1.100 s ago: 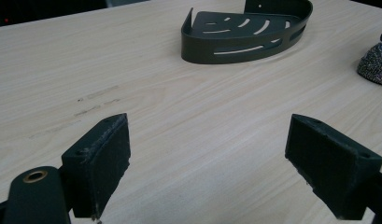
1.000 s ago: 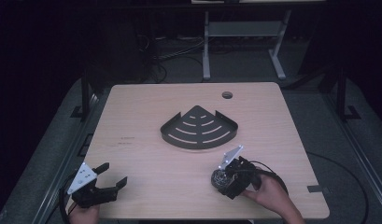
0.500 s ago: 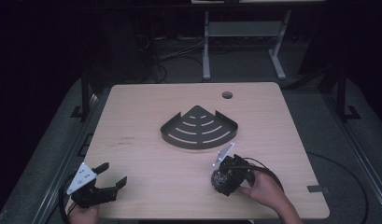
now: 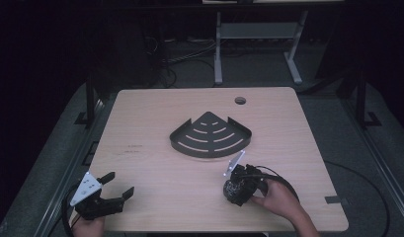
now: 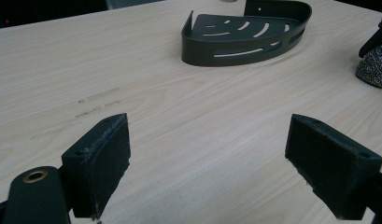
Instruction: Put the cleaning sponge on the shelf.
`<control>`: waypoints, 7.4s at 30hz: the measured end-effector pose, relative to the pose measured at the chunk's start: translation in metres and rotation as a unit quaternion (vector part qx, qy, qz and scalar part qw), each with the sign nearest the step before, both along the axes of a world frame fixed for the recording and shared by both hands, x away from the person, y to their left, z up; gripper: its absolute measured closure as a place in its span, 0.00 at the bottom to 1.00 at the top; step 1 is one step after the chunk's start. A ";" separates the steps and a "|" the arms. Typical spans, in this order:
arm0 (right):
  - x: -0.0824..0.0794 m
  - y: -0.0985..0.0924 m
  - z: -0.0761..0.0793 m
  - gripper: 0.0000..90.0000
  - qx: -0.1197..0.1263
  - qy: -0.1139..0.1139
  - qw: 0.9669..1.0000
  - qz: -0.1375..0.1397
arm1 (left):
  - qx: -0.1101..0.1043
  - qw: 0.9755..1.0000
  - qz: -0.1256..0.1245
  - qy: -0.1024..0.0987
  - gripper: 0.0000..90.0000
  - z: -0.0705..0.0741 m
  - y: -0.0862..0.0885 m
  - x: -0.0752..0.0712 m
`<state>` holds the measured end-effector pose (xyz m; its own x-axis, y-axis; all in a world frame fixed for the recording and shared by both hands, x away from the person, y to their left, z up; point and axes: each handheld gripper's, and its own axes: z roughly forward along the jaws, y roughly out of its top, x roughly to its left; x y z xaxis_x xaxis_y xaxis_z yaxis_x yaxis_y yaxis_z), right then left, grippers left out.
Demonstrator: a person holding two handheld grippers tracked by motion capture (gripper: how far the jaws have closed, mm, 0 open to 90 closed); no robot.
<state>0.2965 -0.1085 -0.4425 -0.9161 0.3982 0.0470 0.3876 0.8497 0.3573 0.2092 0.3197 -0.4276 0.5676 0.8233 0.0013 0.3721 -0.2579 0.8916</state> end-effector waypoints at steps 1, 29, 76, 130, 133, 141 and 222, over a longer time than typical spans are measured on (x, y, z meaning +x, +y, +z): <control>0.000 0.000 0.000 0.24 -0.001 0.000 1.000 0.001 | 0.000 1.000 0.000 0.000 0.15 0.000 0.000 0.000; 0.006 -0.001 0.016 0.37 0.009 0.003 1.000 0.019 | -0.005 1.000 0.000 -0.002 0.15 0.001 0.000 -0.001; 0.060 0.013 0.063 0.37 0.031 0.009 0.999 0.025 | -0.011 1.000 0.005 -0.003 0.15 0.001 0.004 0.000; 0.128 0.030 0.083 0.37 0.027 0.025 0.999 0.002 | -0.015 1.000 0.003 -0.004 0.15 0.002 0.005 -0.001; 0.133 0.033 0.078 0.37 0.024 0.031 0.999 0.000 | -0.015 1.000 0.004 -0.003 0.15 0.001 0.004 -0.001; 0.146 0.042 0.071 0.37 0.019 0.036 0.999 -0.004 | -0.012 1.000 0.002 -0.004 0.15 0.001 0.004 -0.001; 0.182 0.052 0.008 0.35 0.014 0.047 0.994 -0.097 | -0.011 1.000 0.001 -0.002 0.15 0.001 0.002 0.001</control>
<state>0.4786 -0.0569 -0.4349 -0.8139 0.5634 0.1421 0.5752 0.7465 0.3346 0.2099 0.3213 -0.4267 0.5656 0.8245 -0.0145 0.3689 -0.2373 0.8987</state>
